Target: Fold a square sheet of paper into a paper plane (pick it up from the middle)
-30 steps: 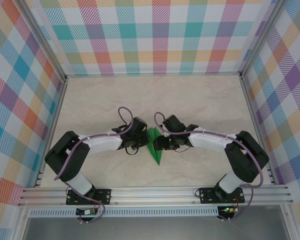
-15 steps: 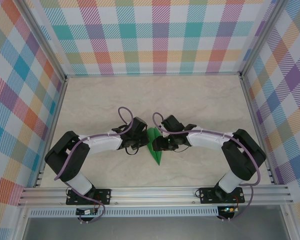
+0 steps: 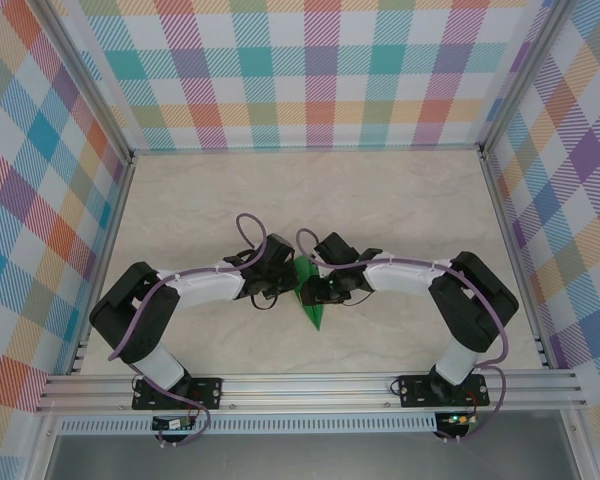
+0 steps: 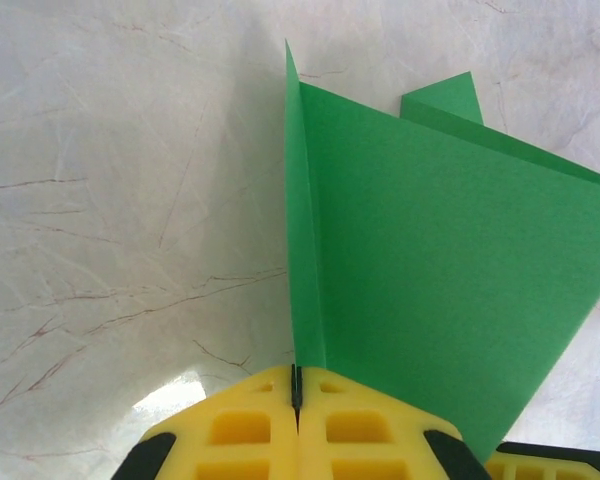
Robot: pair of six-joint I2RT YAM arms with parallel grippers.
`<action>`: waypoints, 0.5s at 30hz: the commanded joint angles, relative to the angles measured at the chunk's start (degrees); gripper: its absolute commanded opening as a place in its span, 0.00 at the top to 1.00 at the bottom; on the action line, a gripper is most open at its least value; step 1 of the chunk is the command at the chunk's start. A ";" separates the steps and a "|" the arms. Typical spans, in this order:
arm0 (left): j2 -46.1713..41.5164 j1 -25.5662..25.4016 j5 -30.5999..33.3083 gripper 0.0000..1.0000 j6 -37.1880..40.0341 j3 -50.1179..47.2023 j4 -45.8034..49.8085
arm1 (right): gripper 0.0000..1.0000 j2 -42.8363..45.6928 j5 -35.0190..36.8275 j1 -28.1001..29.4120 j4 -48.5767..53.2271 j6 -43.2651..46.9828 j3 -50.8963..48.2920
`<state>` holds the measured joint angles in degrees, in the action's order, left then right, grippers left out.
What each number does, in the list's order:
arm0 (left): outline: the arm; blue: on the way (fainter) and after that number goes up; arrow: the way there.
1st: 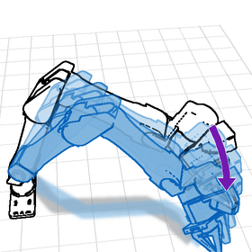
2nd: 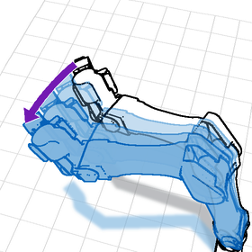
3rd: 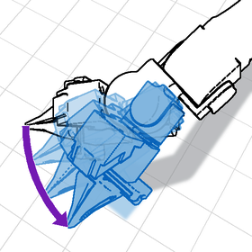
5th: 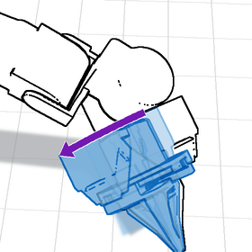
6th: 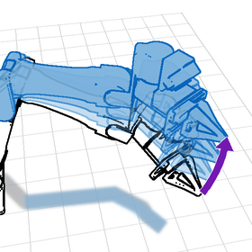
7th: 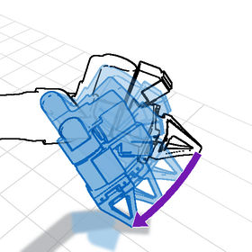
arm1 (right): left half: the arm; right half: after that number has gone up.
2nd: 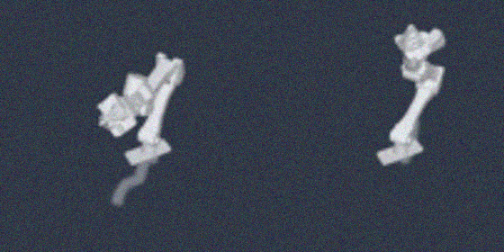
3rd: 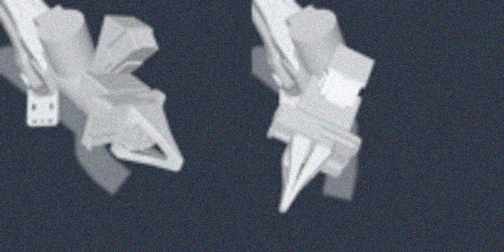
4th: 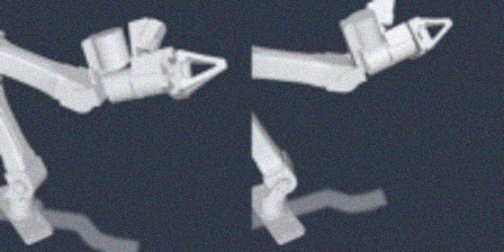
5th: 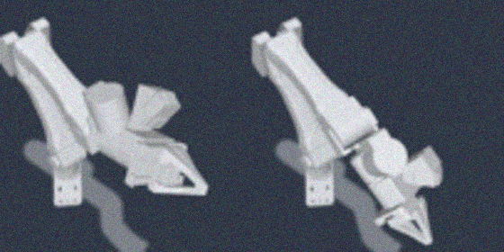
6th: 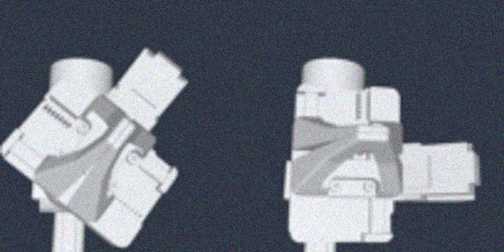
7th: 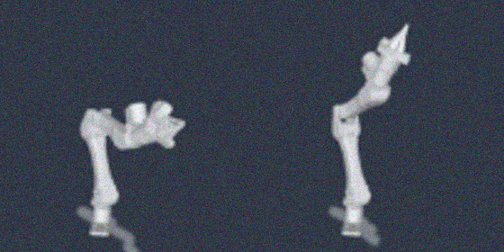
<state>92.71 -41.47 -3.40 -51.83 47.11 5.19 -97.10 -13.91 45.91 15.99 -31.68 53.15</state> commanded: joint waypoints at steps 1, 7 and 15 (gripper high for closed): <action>-2.84 0.78 0.78 0.89 -0.47 -0.20 0.70 | 0.62 -1.23 2.63 0.71 2.53 -1.03 1.98; -7.68 2.16 5.39 0.57 -0.11 0.07 7.27 | 0.74 -1.23 7.09 0.84 6.00 -2.03 3.43; -15.14 4.44 12.66 0.25 -0.32 -0.69 16.73 | 0.83 -2.94 9.97 1.59 9.41 -2.81 6.15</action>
<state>79.77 -37.78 5.02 -51.75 47.11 16.58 -98.72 -5.91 46.70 22.44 -33.89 57.47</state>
